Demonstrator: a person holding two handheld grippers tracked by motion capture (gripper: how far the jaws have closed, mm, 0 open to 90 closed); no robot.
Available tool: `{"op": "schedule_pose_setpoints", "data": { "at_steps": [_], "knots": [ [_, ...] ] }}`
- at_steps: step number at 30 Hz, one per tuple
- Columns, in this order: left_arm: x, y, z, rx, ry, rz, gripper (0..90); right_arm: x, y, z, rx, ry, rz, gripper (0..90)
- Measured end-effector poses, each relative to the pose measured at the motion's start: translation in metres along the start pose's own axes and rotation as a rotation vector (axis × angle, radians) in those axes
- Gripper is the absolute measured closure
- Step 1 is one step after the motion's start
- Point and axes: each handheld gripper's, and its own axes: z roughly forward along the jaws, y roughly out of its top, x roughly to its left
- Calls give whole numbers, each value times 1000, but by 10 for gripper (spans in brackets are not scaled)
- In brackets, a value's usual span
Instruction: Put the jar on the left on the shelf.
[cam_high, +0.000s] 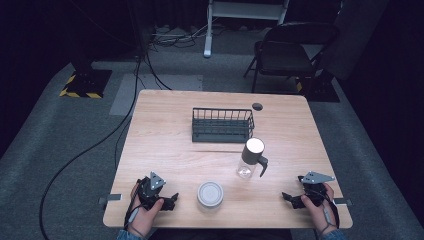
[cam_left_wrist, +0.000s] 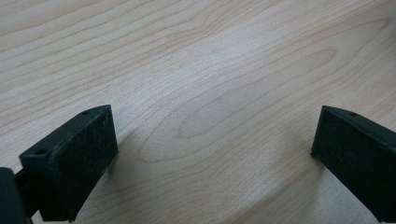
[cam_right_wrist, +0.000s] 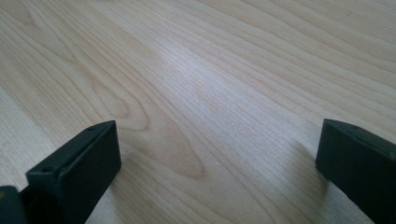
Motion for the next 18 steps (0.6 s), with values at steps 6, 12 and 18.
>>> {"op": "schedule_pose_setpoints", "data": {
  "at_steps": [6, 12, 18],
  "knots": [
    [0, 0, 0, 1, -1, 0, 1, 0, 0, 0, 0, 0, 0, 0],
    [0, 0, 0, 0, -1, -1, 1, 0, 0, 0, 0, 0, 0, 0],
    [1, 0, -1, -8, -1, -8, 14, 0, 0, 0, 0, 0, 0, 0]
  ]
}}
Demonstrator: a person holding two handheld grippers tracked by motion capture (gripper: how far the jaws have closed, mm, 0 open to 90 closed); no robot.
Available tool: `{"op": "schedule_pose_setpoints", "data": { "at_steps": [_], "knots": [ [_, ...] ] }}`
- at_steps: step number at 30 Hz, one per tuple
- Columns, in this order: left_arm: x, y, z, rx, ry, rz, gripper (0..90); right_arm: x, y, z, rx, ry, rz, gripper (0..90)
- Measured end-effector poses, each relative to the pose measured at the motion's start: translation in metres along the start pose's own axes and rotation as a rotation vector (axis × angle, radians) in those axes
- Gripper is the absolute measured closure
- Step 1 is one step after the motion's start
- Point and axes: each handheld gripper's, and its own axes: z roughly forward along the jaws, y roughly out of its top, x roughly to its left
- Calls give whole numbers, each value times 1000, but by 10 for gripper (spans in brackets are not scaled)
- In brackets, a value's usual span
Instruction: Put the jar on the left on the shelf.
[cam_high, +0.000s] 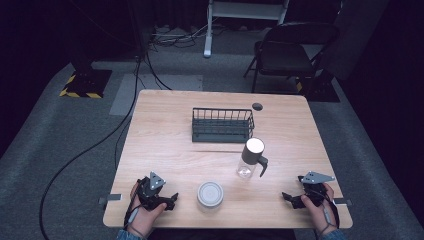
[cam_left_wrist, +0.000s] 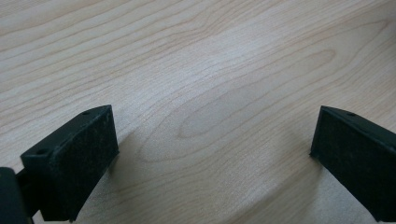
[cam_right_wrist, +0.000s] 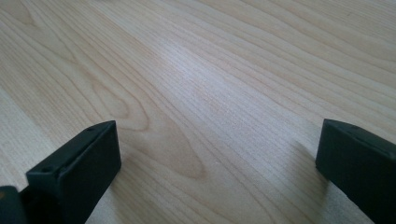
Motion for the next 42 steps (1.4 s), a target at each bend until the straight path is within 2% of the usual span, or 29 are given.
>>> {"op": "schedule_pose_setpoints", "data": {
  "at_steps": [3, 12, 17, 24, 30, 42],
  "knots": [
    [1, -1, -1, -8, -5, -8, 21, 0, 0, 0, 0, 0, 0, 0],
    [3, 2, -12, -128, 2, -20, 33, 0, 0, 0, 0, 0, 0, 0],
    [0, 4, -20, -156, 26, -18, 34, 0, 0, 0, 0, 0, 0, 0],
    [-5, 8, -30, -218, 19, -19, 34, 0, 0, 0, 0, 0, 0, 0],
    [-10, 10, -35, -233, 21, -26, 31, 0, 0, 0, 0, 0, 0, 0],
    [-20, 15, -51, -328, 10, -27, 31, 0, 0, 0, 0, 0, 0, 0]
  ]
}}
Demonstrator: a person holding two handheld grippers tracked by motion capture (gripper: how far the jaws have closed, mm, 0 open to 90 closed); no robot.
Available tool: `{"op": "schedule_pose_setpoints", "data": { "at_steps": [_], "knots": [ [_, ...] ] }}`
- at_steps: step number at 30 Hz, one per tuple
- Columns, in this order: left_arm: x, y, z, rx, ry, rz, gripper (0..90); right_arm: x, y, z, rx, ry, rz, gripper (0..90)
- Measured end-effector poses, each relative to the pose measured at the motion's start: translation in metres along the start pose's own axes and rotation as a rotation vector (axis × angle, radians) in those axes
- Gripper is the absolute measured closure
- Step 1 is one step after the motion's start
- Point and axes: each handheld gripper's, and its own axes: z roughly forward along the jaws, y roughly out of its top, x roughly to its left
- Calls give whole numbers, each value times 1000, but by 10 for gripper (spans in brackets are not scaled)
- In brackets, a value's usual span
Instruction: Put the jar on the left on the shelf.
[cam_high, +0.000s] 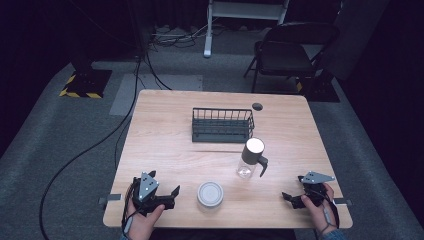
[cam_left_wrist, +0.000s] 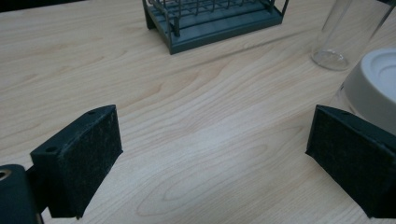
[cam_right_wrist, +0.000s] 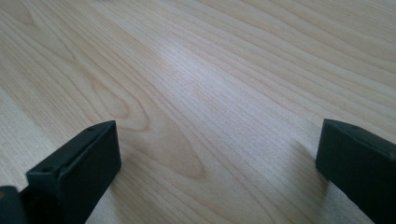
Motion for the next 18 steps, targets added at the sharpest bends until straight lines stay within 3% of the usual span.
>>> {"op": "schedule_pose_setpoints", "data": {
  "at_steps": [7, 18],
  "knots": [
    [-7, 5, -5, -51, -12, 7, 31, 0, 0, 0, 0, 0, 0, 0],
    [-14, 10, -6, -68, -25, 16, 31, 0, 0, 0, 0, 0, 0, 0]
  ]
}}
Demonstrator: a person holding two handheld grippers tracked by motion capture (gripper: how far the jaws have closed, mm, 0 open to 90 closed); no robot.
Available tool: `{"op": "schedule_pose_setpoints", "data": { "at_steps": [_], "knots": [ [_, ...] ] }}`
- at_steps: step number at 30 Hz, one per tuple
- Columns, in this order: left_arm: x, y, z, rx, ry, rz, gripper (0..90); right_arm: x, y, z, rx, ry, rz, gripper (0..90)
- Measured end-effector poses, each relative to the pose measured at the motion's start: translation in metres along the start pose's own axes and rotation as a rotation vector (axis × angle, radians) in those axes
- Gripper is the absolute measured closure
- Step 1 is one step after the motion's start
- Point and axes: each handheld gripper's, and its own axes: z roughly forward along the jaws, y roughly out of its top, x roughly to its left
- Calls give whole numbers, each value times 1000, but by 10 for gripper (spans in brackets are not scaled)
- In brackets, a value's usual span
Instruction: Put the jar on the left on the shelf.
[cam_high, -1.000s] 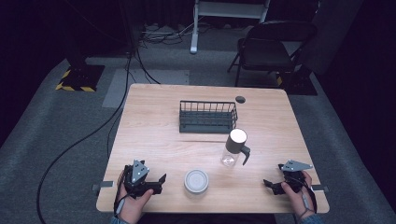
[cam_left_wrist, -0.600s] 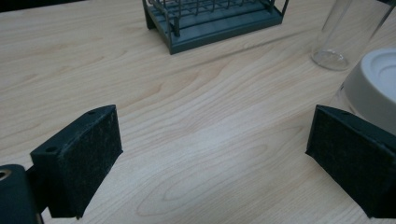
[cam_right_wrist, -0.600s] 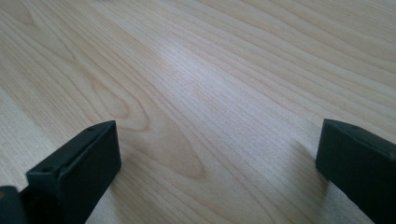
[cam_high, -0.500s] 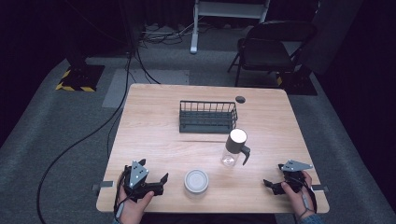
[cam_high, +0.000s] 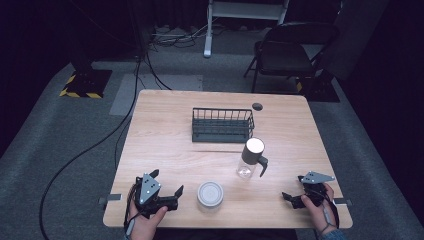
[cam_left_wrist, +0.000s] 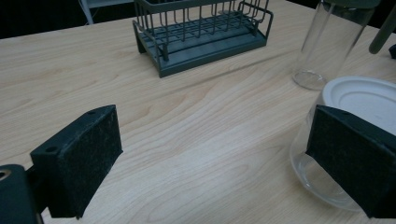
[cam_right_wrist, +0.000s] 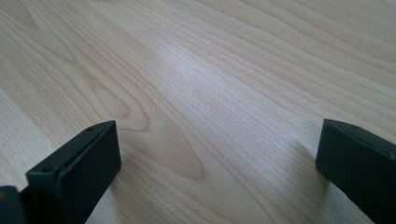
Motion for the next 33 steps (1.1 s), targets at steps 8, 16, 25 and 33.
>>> {"op": "schedule_pose_setpoints", "data": {
  "at_steps": [8, 16, 25, 33],
  "knots": [
    [-10, 7, 1, -18, -35, 20, 28, 0, 0, 0, 0, 0, 0, 0],
    [-22, 14, 5, -35, -75, 44, 27, 0, 0, 0, -1, 0, 0, 0],
    [-34, 20, 10, -43, -129, 61, 26, 0, 0, 0, -2, -1, 0, 0],
    [-44, 24, 15, -52, -175, 75, 26, 0, 0, 0, -2, -1, 0, 0]
  ]
}}
